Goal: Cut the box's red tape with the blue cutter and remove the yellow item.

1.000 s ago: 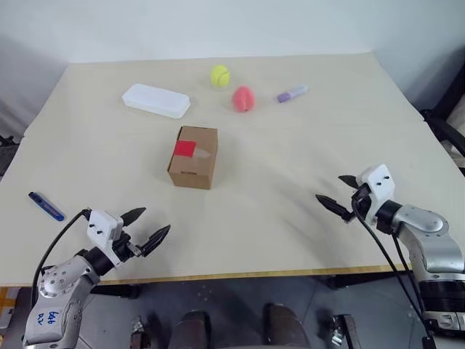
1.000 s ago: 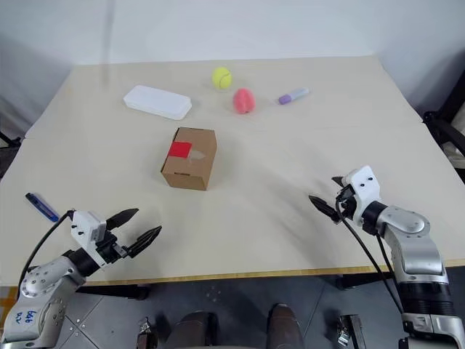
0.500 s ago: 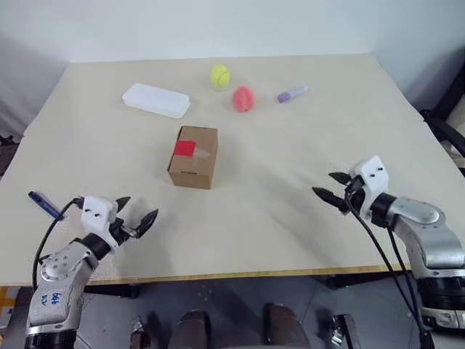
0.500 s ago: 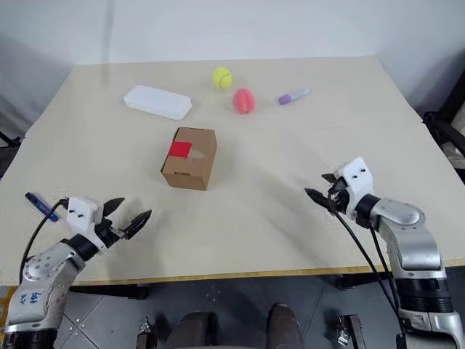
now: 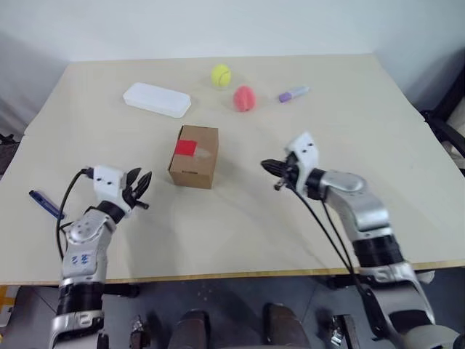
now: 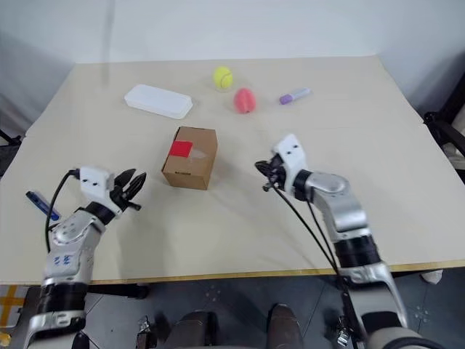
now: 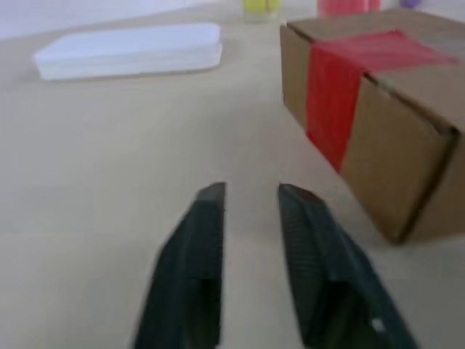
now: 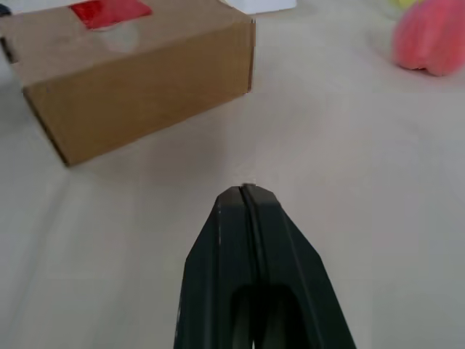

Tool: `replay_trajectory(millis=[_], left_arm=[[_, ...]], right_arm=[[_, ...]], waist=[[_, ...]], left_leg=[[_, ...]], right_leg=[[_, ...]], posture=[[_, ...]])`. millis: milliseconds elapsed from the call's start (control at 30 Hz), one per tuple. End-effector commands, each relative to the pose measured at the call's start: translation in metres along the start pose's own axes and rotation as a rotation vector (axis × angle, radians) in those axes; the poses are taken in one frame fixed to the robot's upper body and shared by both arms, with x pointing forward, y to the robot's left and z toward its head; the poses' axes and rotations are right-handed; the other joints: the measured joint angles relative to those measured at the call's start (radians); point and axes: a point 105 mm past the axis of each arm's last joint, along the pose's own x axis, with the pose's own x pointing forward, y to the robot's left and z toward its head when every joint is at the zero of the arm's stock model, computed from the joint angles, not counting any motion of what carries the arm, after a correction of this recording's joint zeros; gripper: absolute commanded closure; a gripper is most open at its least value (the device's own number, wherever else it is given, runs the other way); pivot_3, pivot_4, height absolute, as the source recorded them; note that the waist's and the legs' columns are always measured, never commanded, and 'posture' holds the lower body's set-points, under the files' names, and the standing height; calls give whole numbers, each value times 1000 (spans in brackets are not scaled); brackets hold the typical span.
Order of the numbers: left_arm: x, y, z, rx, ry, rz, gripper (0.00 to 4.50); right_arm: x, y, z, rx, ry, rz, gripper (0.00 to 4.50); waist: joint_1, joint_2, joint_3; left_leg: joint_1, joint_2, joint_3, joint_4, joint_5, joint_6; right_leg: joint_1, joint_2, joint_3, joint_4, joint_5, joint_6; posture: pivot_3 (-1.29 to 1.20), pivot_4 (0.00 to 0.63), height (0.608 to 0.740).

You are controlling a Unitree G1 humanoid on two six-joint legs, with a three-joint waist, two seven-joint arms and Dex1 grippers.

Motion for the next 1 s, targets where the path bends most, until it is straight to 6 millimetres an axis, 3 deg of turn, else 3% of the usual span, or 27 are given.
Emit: replay_trajectory(millis=[33,200,367,433,633,767,867,1000], left_arm=[[17,-5,2,16,-18,-37,4302],[37,-18,2,19,-24,-102,4448],[54,-47,7,10,-46,-233,4448],[58,-57,8,3,-53,-273,4448],[68,-97,12,-35,-75,-419,4448],[67,-112,15,-37,-83,-491,4448],[66,-109,13,-24,-73,-484,4448],[57,-74,6,-8,-42,-384,4448]], right_arm=[[27,1,4,-55,24,-24,4500],[62,23,3,-89,31,16,4500],[73,58,17,-91,-22,152,4500],[67,72,24,-99,-43,223,4500],[20,136,35,-125,-58,520,4500],[10,158,39,-110,-53,580,4500],[15,161,49,-123,-88,538,4500],[16,147,78,-128,-171,440,4500]], waist=[[-2,0,0],[-9,0,0],[-18,0,0],[-19,0,0],[-11,-1,0],[-11,-2,1],[-9,-3,1],[-4,-4,2]], left_leg=[[0,0,0,0,0,0],[0,0,0,-1,0,-1],[0,0,-1,-1,0,-1],[0,0,-1,-1,0,-1],[-2,0,-4,0,-1,-2],[-2,0,-3,1,-1,-2],[-2,1,-3,2,-1,-2],[-3,1,-3,3,-1,-2]], right_leg=[[0,0,0,0,0,0],[-1,0,-2,1,0,0],[-1,-1,-4,2,0,1],[-1,-1,-5,3,1,1],[-1,-1,-7,3,1,1],[-1,-1,-8,3,1,1],[-1,-1,-8,4,1,1],[-2,-1,-8,4,1,1]], posture=[[0,150,740],[0,150,740],[0,150,740],[0,150,740],[0,150,740],[0,150,740],[0,150,740],[0,150,740]])
